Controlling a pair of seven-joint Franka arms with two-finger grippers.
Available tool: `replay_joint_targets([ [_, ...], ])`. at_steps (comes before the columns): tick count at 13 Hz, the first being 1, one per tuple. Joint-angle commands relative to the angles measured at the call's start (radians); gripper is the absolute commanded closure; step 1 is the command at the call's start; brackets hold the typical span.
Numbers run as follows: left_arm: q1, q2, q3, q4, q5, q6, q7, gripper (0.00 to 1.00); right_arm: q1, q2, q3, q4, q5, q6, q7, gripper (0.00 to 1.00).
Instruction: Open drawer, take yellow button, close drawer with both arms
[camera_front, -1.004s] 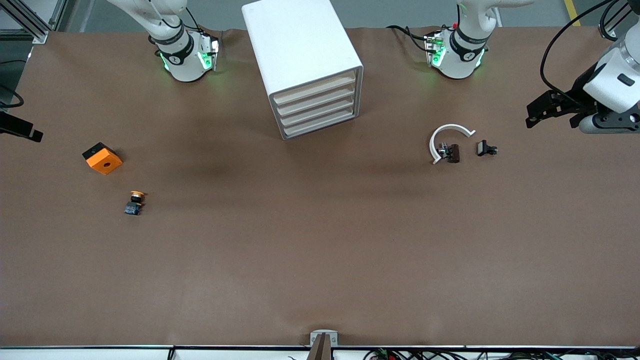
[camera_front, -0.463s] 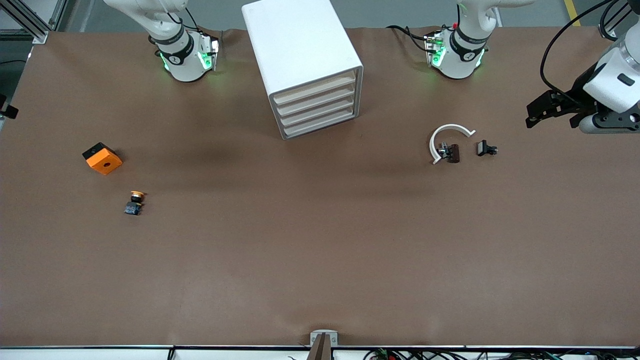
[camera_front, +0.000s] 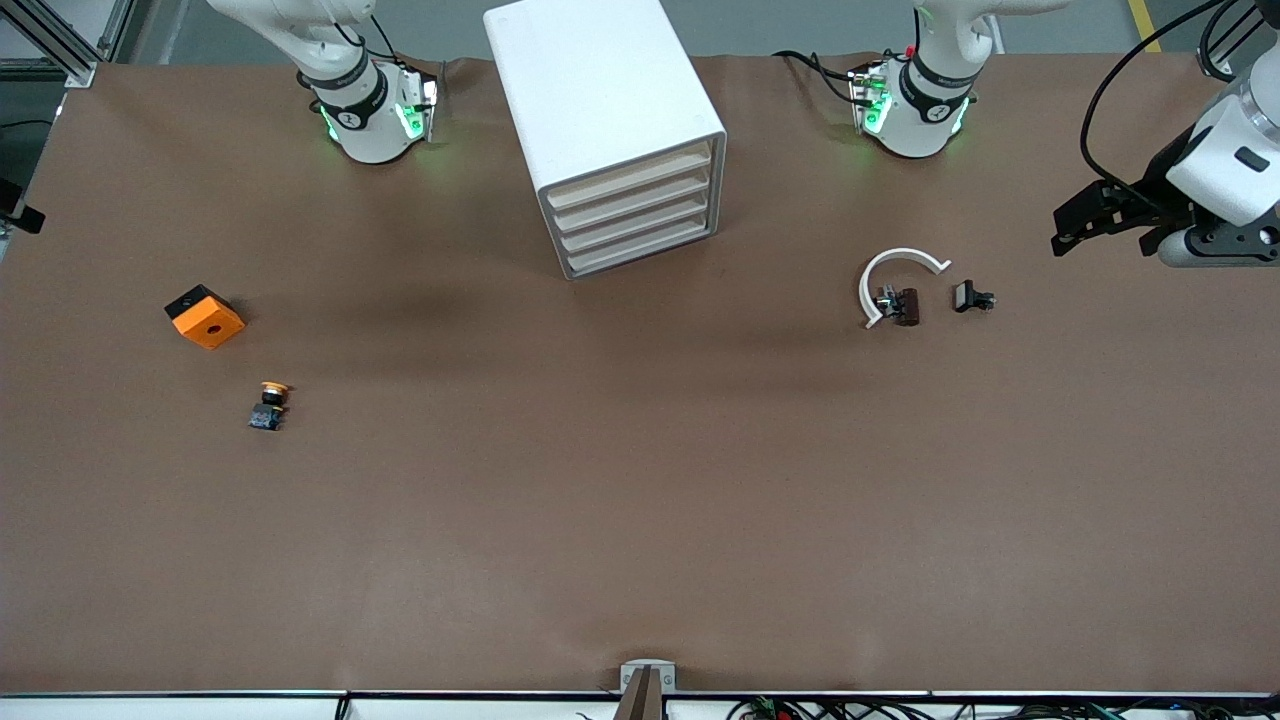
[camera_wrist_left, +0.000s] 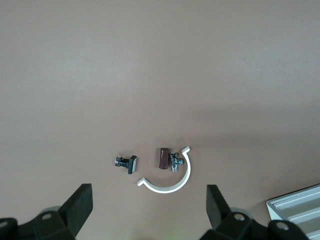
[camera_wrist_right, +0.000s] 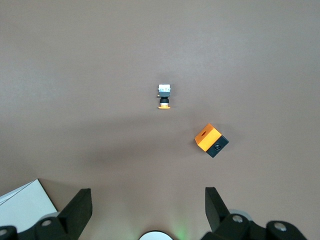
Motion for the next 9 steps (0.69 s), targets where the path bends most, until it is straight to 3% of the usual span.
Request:
replay_joint_targets([
  [1,0.008,0.01,-0.006,0.027,-0.001,-0.023,0.02,0.0,0.001,-0.047,0.031,-0.042,0.005,0.016,0.015,0.0],
  [4,0.007,0.01,-0.006,0.027,-0.001,-0.023,0.02,0.0,-0.001,-0.082,0.033,-0.097,0.005,0.041,0.015,0.0],
  [9,0.007,0.01,-0.006,0.026,-0.001,-0.023,0.02,0.0,-0.042,-0.085,0.074,-0.1,0.005,0.033,0.02,0.0],
])
